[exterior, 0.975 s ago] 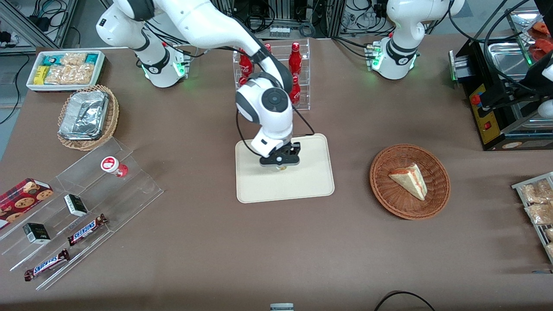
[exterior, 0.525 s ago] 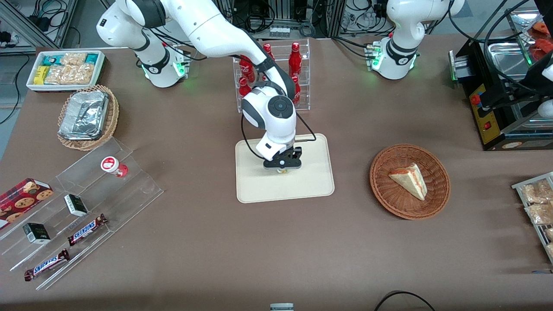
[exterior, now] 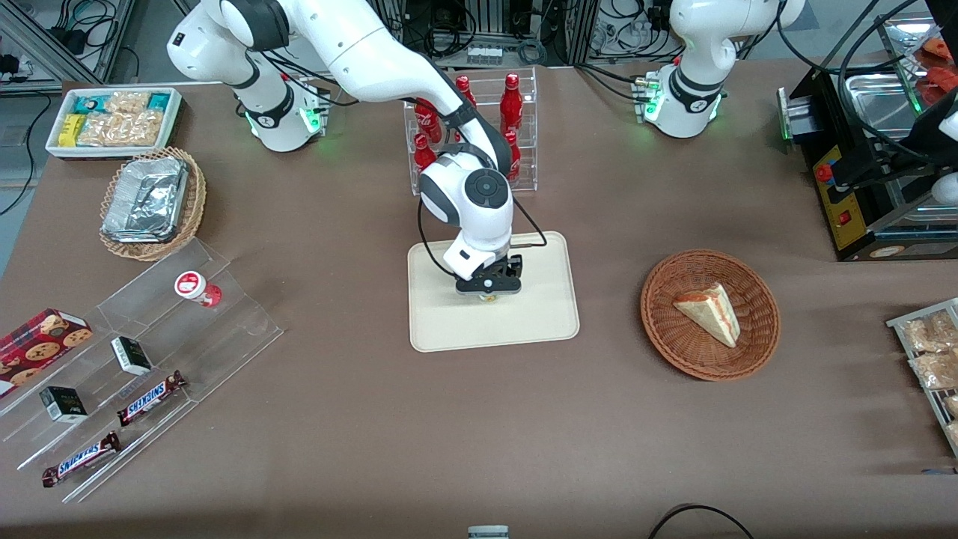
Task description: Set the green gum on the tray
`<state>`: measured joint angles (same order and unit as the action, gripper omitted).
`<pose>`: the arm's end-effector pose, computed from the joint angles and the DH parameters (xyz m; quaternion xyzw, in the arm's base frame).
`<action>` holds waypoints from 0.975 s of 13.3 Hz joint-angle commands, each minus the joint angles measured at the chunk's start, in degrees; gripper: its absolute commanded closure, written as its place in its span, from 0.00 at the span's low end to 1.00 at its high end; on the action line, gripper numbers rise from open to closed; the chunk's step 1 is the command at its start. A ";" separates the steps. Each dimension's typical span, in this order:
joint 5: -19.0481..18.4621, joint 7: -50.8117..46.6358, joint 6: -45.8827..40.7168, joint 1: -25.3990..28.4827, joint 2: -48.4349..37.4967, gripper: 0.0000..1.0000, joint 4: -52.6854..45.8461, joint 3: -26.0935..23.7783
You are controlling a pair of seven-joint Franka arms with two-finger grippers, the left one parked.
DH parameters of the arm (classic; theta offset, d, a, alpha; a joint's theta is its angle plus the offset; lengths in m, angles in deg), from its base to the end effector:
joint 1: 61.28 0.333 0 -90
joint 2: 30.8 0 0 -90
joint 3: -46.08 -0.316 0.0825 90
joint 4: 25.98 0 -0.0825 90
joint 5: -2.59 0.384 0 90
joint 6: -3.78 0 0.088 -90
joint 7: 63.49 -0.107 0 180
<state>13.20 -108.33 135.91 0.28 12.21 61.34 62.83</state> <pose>0.4802 0.5311 0.2349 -0.9989 0.0197 -0.0428 0.0041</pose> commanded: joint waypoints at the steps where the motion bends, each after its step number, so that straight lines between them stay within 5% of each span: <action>1: 3.70 0.89 -0.99 -1.09 -2.74 0.00 -1.54 0.30; 6: 3.27 6.25 -10.99 -7.14 -21.17 0.00 8.03 0.57; 9: 2.74 10.46 -25.73 -12.76 -31.38 0.00 8.04 0.83; 13: -5.77 16.16 -39.55 -19.53 -41.24 0.00 7.34 0.83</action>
<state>10.16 -94.92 99.75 -17.55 -24.54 66.20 64.18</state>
